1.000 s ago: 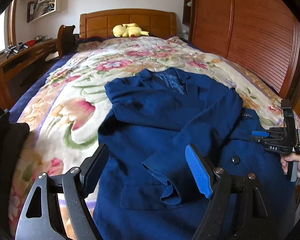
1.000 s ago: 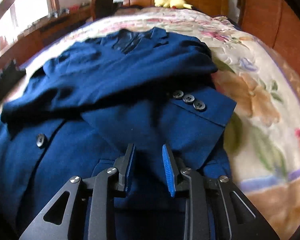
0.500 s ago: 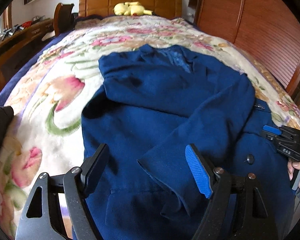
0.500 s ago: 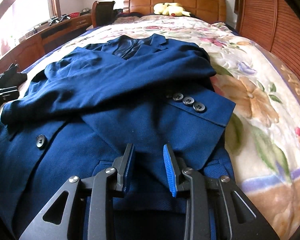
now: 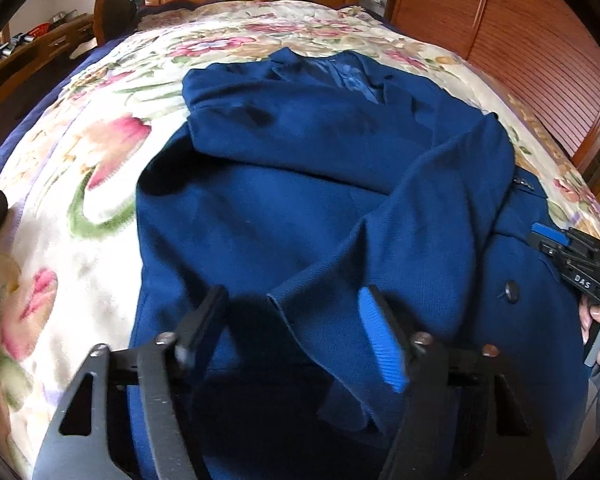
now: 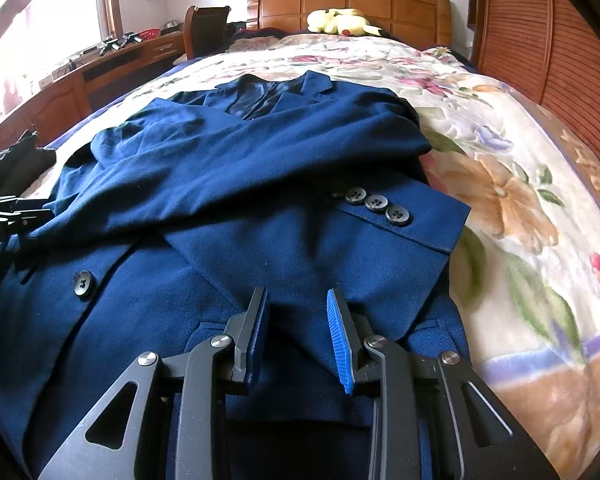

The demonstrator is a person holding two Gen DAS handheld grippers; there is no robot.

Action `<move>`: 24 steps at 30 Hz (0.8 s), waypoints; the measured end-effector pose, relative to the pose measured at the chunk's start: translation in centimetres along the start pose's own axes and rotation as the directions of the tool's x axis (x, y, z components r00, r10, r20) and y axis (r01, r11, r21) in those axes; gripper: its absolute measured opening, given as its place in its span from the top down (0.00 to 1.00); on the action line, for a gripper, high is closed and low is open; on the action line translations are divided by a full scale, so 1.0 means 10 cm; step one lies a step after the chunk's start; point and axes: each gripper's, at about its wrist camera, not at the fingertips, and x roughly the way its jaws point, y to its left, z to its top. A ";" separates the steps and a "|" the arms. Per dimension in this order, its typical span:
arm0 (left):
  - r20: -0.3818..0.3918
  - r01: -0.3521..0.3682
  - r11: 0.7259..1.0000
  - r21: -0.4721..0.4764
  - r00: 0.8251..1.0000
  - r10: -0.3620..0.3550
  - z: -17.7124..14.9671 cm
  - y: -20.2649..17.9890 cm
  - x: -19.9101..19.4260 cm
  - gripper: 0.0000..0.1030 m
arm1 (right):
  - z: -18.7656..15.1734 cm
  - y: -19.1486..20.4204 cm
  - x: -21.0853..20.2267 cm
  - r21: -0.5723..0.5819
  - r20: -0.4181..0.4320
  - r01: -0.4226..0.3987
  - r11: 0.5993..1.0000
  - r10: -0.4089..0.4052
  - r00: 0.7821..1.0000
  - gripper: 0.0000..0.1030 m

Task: Fold large clothes

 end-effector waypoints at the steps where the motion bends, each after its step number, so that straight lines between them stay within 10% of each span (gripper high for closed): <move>1: 0.002 0.007 1.000 0.008 1.000 -0.007 0.00 -0.02 -0.01 0.54 | 0.00 0.00 0.00 0.000 -0.001 0.000 1.000 0.000 1.000 0.70; 7: 0.044 -0.034 0.998 0.046 0.999 0.032 0.01 -0.02 -0.13 0.94 | 0.00 0.00 0.00 0.000 0.000 0.000 1.000 0.000 1.000 0.70; 24: 0.347 -0.095 0.990 0.107 0.937 0.052 0.17 -0.20 -1.28 0.97 | 0.01 -0.03 0.00 0.012 0.005 -0.015 1.000 0.015 1.000 0.70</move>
